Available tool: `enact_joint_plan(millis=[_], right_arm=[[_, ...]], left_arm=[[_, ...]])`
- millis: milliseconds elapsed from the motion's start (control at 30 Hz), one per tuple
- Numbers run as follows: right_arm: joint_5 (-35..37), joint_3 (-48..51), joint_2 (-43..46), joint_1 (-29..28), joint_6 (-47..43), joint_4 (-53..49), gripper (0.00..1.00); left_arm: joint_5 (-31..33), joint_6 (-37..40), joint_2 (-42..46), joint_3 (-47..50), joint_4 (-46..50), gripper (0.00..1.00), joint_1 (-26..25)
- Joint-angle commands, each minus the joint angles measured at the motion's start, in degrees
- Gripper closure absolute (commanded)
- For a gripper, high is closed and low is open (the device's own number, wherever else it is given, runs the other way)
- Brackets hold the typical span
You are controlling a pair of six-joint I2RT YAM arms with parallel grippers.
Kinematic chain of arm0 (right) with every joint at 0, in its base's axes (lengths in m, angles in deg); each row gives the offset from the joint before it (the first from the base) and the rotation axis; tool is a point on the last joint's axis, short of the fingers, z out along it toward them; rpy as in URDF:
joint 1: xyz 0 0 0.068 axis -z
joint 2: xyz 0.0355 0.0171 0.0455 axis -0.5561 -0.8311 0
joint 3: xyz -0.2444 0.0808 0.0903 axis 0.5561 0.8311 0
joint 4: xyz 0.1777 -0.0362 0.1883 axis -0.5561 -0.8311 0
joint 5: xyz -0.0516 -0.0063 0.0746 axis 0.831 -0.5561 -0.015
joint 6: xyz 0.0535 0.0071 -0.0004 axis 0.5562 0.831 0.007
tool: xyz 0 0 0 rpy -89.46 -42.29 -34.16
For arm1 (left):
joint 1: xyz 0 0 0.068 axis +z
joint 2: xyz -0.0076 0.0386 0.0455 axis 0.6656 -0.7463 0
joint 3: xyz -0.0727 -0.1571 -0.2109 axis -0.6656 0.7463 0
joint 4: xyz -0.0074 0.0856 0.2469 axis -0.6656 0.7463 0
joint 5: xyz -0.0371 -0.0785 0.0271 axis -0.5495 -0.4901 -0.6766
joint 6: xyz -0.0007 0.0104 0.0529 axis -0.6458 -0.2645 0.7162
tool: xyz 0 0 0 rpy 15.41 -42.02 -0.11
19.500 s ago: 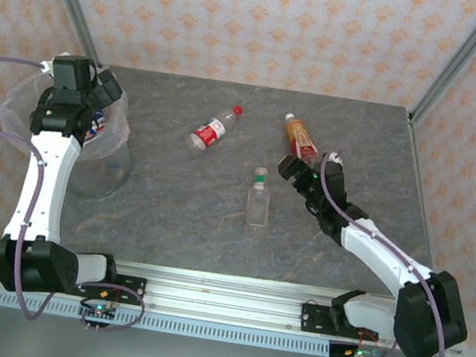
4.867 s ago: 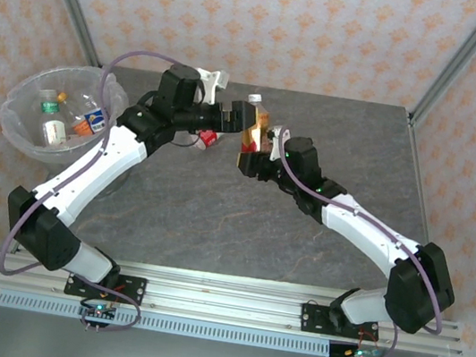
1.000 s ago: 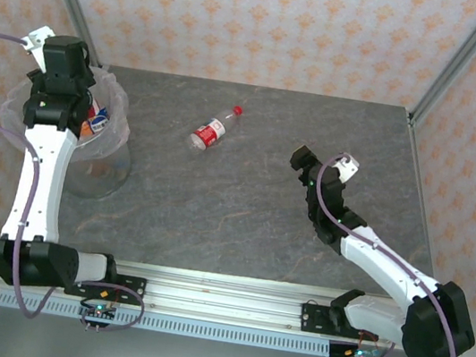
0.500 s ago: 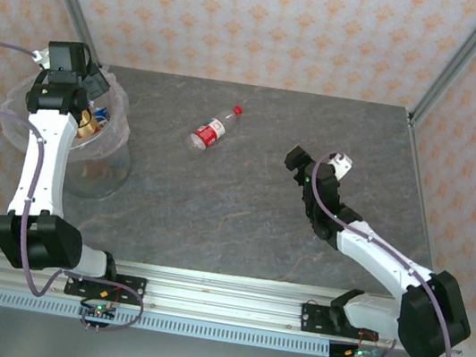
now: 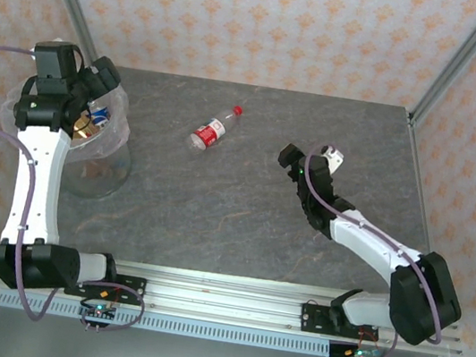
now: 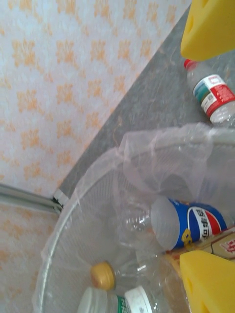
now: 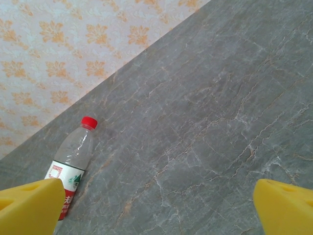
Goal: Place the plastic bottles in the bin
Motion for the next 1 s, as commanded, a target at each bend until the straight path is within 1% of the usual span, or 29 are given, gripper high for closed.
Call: enact_joint_plan(millis=[0, 67, 167, 300, 400, 467, 533, 667, 767, 867, 967], right_arm=[[-0.7, -2.3, -1.6, 0.3, 0.4, 1.9, 0.01], [-1.5, -2.7, -2.6, 0.3, 0.3, 3.5, 0.01], [-3.1, -4.5, -4.1, 0.3, 0.2, 3.0, 0.01], [-7.1, -6.7, -6.6, 0.3, 0.4, 2.1, 0.01], [-9.5, -8.8, -8.5, 0.1, 0.9, -0.2, 0.01], [-9.0, -9.4, -9.1, -0.3, 1.2, -0.9, 0.01], [-8.0, -9.4, -9.3, -0.5, 2.1, -0.9, 0.01], [-5.3, -8.5, -8.5, -0.5, 5.1, -0.7, 0.01], [-4.0, -6.7, -7.0, -0.5, 5.5, 0.2, 0.01], [-2.8, -4.2, -4.9, -0.5, 6.0, 0.9, 0.01], [-1.6, -1.7, -2.2, -0.4, 5.8, 1.0, 0.01]], left_arm=[[-2.2, 1.7, 2.2, 0.9, -2.7, 0.0, -2.7], [-2.0, 2.8, 3.0, 1.3, -3.2, 0.0, -5.0], [-2.6, 3.9, 4.0, 1.9, -4.5, 0.0, -8.5], [-4.7, 4.2, 5.2, 2.5, -6.6, 0.0, -12.4], [-8.3, 3.0, 6.8, 5.3, -10.9, 0.0, -14.4], [-11.8, 2.7, 7.2, 6.8, -13.5, 0.0, -16.1], [-12.5, 4.0, 6.9, 6.6, -13.3, 0.0, -18.9], [-11.8, 7.8, 5.1, 5.1, -11.6, 0.0, -26.0], [-10.4, 10.4, 1.9, 3.1, -10.0, 0.0, -31.1], [-6.1, 13.2, -3.1, -0.3, -7.3, 0.0, -35.9], [0.2, 14.3, -9.8, -3.9, -4.7, 0.0, -38.1]])
